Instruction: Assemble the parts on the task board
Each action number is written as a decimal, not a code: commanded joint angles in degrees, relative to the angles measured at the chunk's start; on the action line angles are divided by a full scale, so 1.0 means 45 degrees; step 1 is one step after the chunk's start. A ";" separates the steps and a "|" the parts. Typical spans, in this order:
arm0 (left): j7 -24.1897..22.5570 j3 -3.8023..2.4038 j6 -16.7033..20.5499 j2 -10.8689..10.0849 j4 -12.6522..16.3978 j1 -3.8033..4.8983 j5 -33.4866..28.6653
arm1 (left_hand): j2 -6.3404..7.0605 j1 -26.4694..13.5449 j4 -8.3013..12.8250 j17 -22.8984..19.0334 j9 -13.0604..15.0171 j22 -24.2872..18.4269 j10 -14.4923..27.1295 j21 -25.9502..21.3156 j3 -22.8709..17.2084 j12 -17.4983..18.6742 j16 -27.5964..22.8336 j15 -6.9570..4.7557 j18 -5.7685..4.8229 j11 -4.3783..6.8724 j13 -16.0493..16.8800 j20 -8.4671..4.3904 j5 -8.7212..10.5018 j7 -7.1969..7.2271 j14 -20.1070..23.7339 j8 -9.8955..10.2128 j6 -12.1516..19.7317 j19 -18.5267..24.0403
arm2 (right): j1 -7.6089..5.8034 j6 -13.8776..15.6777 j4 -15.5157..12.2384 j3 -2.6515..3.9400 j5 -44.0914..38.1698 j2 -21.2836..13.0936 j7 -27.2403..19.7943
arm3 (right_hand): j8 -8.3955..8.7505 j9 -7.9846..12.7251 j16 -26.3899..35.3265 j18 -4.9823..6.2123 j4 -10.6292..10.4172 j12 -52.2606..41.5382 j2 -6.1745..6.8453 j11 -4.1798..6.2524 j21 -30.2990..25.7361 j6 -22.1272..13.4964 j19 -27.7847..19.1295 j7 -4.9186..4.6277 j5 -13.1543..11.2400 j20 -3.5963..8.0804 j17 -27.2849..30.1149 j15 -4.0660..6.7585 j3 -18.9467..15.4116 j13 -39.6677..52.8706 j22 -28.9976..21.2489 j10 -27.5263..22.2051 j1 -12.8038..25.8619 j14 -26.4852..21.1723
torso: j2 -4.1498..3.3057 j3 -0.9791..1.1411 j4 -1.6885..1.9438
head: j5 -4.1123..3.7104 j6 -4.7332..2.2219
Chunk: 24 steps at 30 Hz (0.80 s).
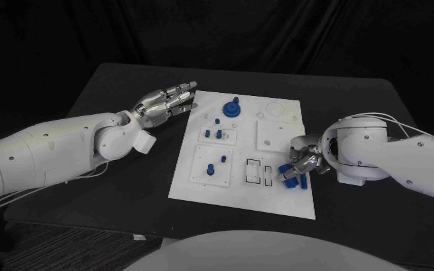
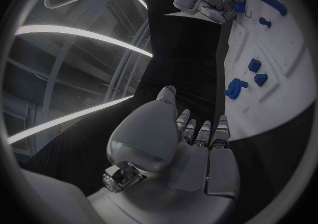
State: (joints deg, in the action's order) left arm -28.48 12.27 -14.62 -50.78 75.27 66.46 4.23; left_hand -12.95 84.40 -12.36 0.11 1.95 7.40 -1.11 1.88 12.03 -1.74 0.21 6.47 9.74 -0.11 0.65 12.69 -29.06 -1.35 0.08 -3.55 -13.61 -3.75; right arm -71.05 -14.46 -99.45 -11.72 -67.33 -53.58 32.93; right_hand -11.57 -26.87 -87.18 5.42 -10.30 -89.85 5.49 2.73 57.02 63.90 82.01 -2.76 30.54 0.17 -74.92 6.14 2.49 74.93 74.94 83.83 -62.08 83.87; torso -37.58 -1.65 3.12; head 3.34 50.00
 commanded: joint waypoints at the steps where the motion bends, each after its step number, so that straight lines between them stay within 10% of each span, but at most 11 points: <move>1: -0.0118 -0.0011 -0.0156 -0.0009 0.0040 -0.0021 -0.0054 | -0.0065 -0.0059 0.0073 -0.0015 0.0019 0.0018 -0.0015 0.0056 -0.0012 -0.0097 -0.0032 0.0077 0.0102 -0.0068 0.0024 0.0052 -0.0007 -0.0098 -0.0031 -0.0046 0.0028 -0.0008 | 0.0061 0.1022 -0.0075 -0.0041 0.0396 -0.0078 -0.0885 | 0.0047 -0.0086 -0.0020 0.0181 0.1552 -0.0033 -0.1015 -0.0124 0.0027 -0.0327 0.0008 0.0138 0.0970 -0.0126 -0.2046 -0.0079 0.1538 0.3348 0.1394 0.1371 -0.1259 0.1124 | -0.0003 0.0001 -0.0001 | 0.0017 0.0000; 5: -0.0127 -0.0011 -0.0155 -0.0017 0.0050 -0.0022 -0.0054 | -0.0063 -0.0071 0.0089 0.0004 0.0018 0.0036 -0.0066 0.0069 -0.0010 -0.0175 -0.0001 0.0083 0.0105 -0.0130 0.0045 0.0060 -0.0012 -0.0100 -0.0059 -0.0049 0.0037 -0.0036 | -0.0045 0.1902 -0.0218 -0.0040 0.1204 -0.0183 -0.1432 | -0.0010 -0.0284 -0.0006 0.0183 0.2018 -0.0033 -0.0866 -0.0172 0.0002 -0.0315 0.0025 0.0078 0.3457 -0.0167 -0.1994 -0.0122 0.2294 0.3348 0.1429 0.1371 -0.1157 0.1112 | -0.0006 0.0001 -0.0004 | -0.0017 0.0000; 9: -0.0166 -0.0011 -0.0123 -0.0021 0.0070 -0.0023 -0.0054 | -0.0062 -0.0074 0.0091 0.0005 0.0017 0.0035 -0.0075 0.0071 -0.0009 -0.0190 0.0001 0.0083 0.0106 -0.0144 0.0049 0.0062 -0.0012 -0.0103 -0.0061 -0.0049 0.0044 -0.0039 | -0.0284 0.2848 -0.0387 -0.0040 0.2302 -0.0309 -0.1924 | -0.0131 -0.0499 -0.0003 0.0186 0.2432 -0.0033 -0.0669 -0.0150 -0.0025 -0.0194 0.0028 0.0089 0.4485 -0.0167 -0.1971 -0.0111 0.2929 0.3348 0.1455 0.1371 -0.0818 0.1105 | 0.0000 -0.0007 0.0009 | -0.0010 0.0000; 24: -0.0224 -0.0011 -0.0109 0.0023 0.0038 -0.0024 -0.0054 | -0.0048 -0.0096 0.0090 0.0011 0.0008 0.0034 -0.0085 0.0076 0.0006 -0.0207 0.0012 0.0085 0.0107 -0.0185 0.0050 0.0065 -0.0008 -0.0063 -0.0072 -0.0034 0.0101 -0.0051 | -0.0514 0.2695 -0.0245 -0.0041 0.4930 0.0164 -0.1332 | 0.0020 -0.0522 0.0043 0.0187 0.2388 -0.0033 -0.0768 -0.0199 -0.0077 -0.0331 0.0031 0.0045 0.3904 -0.0201 -0.1846 -0.0154 0.3317 0.3348 0.1462 0.1371 0.0197 0.1083 | 0.0002 -0.0029 0.0026 | -0.0059 0.0000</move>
State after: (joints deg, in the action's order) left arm -28.51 12.27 -14.61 -50.82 75.38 66.42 4.23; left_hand -12.95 84.40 -12.32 0.13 1.93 7.54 -1.58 1.88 12.07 -2.38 0.21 6.67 9.74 -0.58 0.80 12.69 -29.06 -1.54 -0.13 -3.55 -13.42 -3.75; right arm -73.70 -2.20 -100.84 -11.90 -48.76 -52.91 25.72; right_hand -11.77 -29.41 -87.19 5.39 -12.27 -89.85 3.79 2.24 57.02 62.72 82.10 -2.36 48.55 -0.32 -74.91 5.78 4.49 74.91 74.93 83.92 -60.39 83.91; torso -37.57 -1.72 3.19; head 3.15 50.00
